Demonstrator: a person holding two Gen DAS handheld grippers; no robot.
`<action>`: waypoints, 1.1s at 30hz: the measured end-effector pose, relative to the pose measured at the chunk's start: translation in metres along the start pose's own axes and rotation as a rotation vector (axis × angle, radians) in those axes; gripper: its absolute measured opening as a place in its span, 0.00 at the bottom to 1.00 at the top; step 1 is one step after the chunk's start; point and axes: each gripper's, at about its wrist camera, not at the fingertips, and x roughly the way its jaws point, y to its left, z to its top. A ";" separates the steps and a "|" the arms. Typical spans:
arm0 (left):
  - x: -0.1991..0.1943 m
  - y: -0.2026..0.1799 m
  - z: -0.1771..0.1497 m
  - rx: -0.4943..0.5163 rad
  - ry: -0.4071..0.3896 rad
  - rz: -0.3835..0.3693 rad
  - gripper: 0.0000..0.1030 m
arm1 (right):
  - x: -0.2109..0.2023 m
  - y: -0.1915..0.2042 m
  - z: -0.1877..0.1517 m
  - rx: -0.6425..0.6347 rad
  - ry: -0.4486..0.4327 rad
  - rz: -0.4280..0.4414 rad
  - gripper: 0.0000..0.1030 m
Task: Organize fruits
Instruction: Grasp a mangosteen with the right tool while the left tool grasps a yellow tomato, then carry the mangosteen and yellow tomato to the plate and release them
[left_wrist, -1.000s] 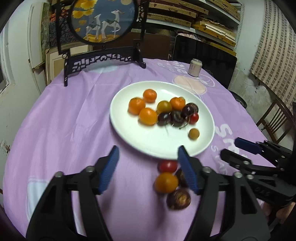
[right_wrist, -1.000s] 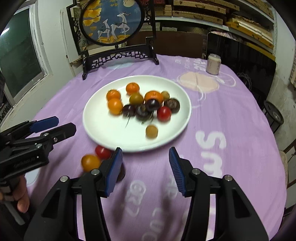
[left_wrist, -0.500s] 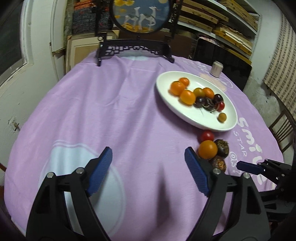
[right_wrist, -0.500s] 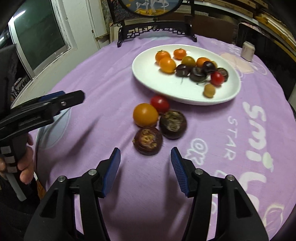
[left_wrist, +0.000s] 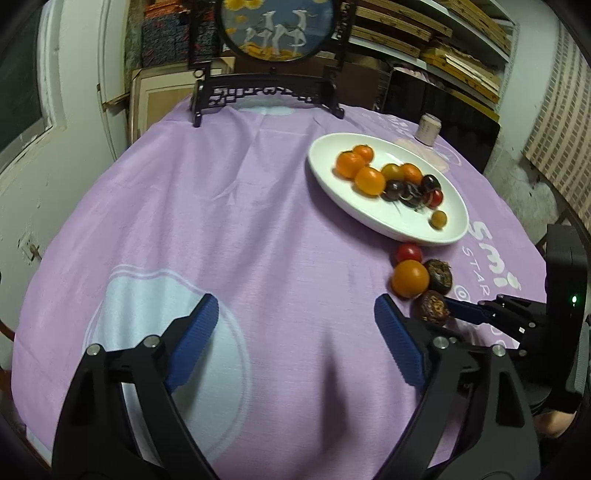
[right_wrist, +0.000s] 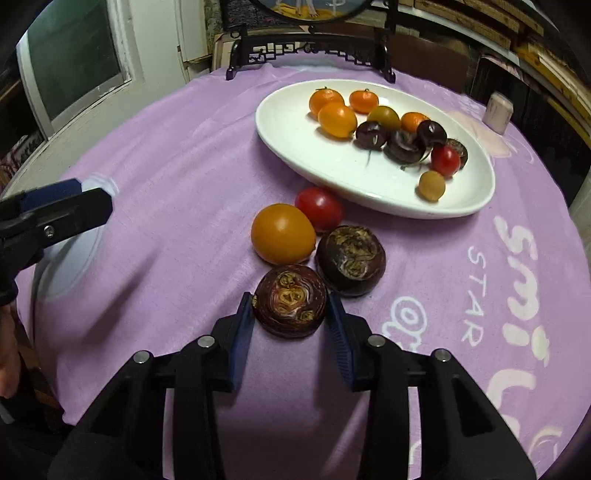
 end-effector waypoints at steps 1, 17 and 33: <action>0.001 -0.007 0.000 0.013 0.006 -0.001 0.86 | -0.002 -0.004 -0.002 0.014 0.001 0.021 0.39; 0.063 -0.097 0.009 0.195 0.117 0.030 0.87 | -0.055 -0.099 -0.055 0.207 -0.064 -0.051 0.39; 0.075 -0.097 0.009 0.171 0.146 -0.084 0.36 | -0.050 -0.088 -0.051 0.194 -0.044 -0.015 0.39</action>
